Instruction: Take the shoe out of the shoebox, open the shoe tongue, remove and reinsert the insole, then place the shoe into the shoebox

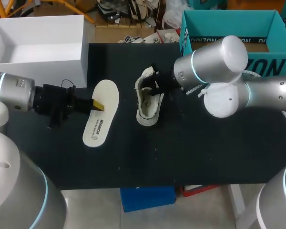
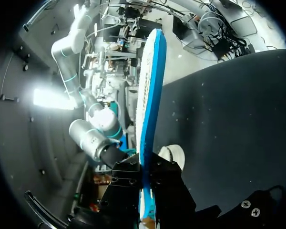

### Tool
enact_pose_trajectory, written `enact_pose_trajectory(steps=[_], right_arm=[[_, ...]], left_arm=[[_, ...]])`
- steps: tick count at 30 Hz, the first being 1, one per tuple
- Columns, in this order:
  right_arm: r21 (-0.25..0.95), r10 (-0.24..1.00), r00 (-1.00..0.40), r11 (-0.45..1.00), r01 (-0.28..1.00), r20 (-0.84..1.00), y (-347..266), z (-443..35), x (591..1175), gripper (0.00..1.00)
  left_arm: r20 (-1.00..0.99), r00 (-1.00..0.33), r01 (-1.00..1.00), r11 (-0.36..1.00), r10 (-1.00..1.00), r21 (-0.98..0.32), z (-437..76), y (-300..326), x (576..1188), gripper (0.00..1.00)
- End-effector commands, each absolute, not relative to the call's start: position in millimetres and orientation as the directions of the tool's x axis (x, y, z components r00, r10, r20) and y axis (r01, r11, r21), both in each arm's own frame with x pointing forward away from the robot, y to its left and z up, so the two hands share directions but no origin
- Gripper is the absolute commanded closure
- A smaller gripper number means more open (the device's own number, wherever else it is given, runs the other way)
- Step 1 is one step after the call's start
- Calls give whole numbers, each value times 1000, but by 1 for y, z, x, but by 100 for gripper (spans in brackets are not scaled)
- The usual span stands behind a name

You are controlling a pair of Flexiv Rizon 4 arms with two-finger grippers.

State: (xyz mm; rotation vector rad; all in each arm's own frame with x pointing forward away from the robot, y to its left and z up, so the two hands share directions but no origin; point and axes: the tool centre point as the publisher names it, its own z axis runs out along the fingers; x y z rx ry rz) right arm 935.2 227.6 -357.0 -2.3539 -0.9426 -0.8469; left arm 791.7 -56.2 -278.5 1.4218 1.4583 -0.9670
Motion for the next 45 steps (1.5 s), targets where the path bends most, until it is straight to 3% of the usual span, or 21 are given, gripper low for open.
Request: enact_pose_trajectory(steps=[1, 12, 13, 14, 45], right_arm=[[-92, 468, 588, -727, 681, 660, 228, -350, 937, 78], [-77, 512, 603, -720, 689, 612, 233, -355, 935, 83], [-76, 513, 604, -720, 689, 610, 233, -356, 935, 88], [-75, 515, 605, -721, 689, 607, 234, -356, 934, 100], [14, 619, 516, -648, 761, 591, 235, -321, 958, 100]], left_arm=[[-940, 22, 997, 57, 340, 44, -279, -57, 792, 100], [-929, 33, 996, 61, 368, 59, -284, -54, 794, 100], [-928, 33, 996, 61, 370, 60, -284, -54, 794, 100], [-927, 34, 996, 62, 373, 62, -285, -53, 794, 100], [-937, 55, 995, 61, 345, 81, -281, -58, 791, 100]])
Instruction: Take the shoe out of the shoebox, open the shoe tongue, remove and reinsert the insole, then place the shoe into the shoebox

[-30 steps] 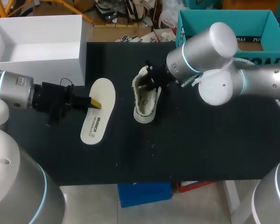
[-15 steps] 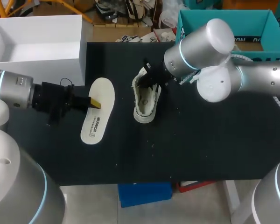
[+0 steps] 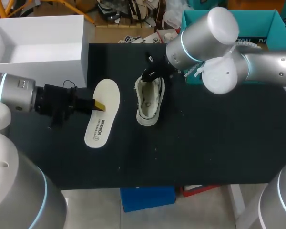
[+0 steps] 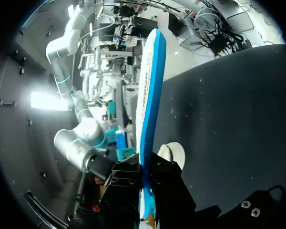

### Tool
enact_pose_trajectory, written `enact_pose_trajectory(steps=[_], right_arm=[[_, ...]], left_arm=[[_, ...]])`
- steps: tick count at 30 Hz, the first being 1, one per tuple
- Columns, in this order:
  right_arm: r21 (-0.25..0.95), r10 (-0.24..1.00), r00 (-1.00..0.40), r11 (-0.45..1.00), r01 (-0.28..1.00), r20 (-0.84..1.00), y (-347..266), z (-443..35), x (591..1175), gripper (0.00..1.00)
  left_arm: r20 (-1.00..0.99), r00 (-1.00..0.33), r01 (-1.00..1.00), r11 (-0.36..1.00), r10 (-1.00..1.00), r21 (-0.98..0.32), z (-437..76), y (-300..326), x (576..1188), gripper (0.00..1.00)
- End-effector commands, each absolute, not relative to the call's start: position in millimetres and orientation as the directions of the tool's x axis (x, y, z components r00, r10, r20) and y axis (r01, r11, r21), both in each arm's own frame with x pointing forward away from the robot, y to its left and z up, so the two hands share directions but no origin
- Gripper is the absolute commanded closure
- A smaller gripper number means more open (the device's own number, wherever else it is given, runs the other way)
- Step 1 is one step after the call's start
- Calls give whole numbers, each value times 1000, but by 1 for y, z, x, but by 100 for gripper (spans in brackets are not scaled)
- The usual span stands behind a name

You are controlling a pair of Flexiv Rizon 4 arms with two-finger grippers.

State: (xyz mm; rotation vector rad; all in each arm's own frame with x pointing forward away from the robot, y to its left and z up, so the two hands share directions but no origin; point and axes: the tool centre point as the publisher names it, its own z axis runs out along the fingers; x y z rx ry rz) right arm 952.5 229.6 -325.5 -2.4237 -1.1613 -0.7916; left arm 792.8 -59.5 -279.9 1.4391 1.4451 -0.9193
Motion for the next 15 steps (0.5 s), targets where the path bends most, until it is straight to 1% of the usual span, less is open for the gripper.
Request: enact_pose_trajectory(steps=[1, 15], right_arm=[[18, 626, 511, -643, 766, 589, 235, -320, 961, 100], [23, 686, 474, -581, 814, 552, 243, -316, 991, 100]], left_arm=[[-937, 55, 995, 62, 344, 81, -281, -57, 791, 100], [-943, 54, 994, 76, 329, 83, -280, -54, 793, 100]])
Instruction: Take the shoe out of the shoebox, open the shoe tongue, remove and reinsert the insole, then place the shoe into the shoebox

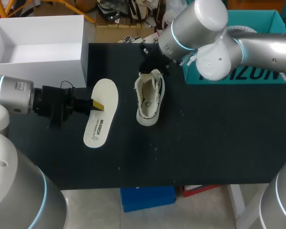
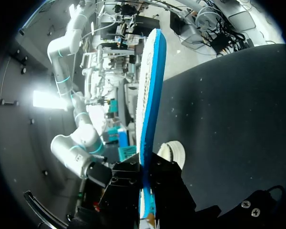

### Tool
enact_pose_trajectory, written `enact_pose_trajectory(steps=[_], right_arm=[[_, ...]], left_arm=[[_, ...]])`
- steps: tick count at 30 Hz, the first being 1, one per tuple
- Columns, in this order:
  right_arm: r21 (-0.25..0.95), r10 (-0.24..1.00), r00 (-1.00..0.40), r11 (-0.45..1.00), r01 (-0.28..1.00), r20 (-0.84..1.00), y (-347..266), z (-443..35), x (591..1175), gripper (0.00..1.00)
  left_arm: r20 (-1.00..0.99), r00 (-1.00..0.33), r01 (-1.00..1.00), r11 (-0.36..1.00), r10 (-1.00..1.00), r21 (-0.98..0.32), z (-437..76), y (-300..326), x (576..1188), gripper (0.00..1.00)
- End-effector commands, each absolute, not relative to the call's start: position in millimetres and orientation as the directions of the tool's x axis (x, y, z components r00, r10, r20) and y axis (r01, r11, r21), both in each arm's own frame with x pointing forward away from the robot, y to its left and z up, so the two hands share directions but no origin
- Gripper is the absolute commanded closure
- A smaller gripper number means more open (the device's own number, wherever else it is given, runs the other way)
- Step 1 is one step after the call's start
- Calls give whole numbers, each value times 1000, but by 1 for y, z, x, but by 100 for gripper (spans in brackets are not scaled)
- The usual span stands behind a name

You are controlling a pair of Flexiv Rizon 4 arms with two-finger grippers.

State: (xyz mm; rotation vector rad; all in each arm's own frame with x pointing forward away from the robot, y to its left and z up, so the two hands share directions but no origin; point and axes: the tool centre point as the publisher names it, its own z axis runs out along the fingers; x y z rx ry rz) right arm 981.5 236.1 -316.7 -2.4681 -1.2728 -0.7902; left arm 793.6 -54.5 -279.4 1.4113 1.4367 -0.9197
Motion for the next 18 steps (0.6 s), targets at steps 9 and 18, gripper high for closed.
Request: enact_pose_trajectory(steps=[9, 18], right_arm=[[22, 703, 461, -561, 828, 541, 246, -315, 1010, 100], [1, 721, 453, -532, 847, 525, 244, -324, 1027, 100]], left_arm=[[-944, 55, 993, 77, 325, 84, -280, -55, 795, 100], [-943, 51, 993, 80, 329, 82, -281, -56, 796, 100]])
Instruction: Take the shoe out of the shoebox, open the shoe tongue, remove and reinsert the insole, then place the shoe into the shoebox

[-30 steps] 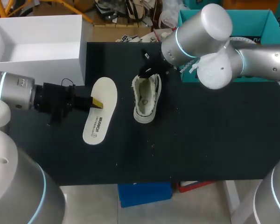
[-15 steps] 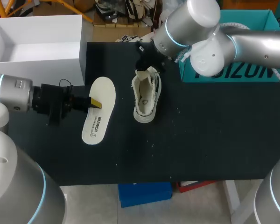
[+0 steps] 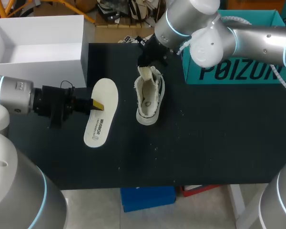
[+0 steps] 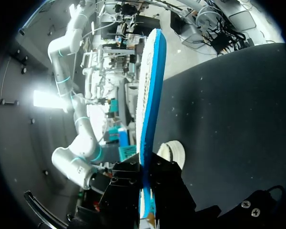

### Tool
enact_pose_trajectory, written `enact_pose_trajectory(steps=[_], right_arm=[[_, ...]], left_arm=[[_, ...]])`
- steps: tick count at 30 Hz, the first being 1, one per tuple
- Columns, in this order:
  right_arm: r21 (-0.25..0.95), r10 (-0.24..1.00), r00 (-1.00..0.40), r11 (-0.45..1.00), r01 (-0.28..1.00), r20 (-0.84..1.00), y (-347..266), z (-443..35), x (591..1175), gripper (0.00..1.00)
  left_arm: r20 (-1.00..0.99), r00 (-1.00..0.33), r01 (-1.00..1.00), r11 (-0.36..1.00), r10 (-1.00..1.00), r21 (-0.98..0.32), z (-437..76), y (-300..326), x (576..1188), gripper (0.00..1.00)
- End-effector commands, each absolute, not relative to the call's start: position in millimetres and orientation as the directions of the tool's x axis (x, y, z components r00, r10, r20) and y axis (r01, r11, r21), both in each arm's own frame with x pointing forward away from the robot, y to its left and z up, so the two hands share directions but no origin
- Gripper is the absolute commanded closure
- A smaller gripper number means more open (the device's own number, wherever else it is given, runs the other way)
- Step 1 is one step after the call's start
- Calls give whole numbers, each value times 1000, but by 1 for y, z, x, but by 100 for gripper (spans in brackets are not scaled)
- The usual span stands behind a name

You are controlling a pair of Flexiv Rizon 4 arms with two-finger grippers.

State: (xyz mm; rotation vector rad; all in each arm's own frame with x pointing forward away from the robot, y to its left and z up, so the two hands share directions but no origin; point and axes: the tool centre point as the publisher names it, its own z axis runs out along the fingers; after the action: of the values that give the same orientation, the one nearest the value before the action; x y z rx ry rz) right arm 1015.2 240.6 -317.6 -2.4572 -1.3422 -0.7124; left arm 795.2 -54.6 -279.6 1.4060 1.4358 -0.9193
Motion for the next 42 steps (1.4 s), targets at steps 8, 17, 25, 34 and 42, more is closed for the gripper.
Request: enact_pose_trajectory(steps=[8, 17, 25, 34, 42], right_arm=[[-35, 672, 465, -548, 836, 577, 244, -323, 1016, 60], [-64, 608, 522, -613, 788, 598, 236, -319, 981, 0], [-69, 591, 533, -628, 775, 605, 234, -303, 965, 0], [-29, 651, 357, -457, 889, 670, 249, -281, 964, 0], [-29, 651, 357, -457, 889, 670, 249, -281, 964, 0]], left_arm=[[-940, 54, 993, 77, 336, 84, -280, -58, 797, 100], [-937, 69, 995, 46, 343, 91, -275, -69, 793, 100], [-937, 72, 995, 35, 343, 89, -274, -72, 789, 100], [-939, 74, 996, 27, 335, 88, -275, -70, 788, 100], [-941, 79, 996, 6, 329, 86, -277, -74, 785, 100]])
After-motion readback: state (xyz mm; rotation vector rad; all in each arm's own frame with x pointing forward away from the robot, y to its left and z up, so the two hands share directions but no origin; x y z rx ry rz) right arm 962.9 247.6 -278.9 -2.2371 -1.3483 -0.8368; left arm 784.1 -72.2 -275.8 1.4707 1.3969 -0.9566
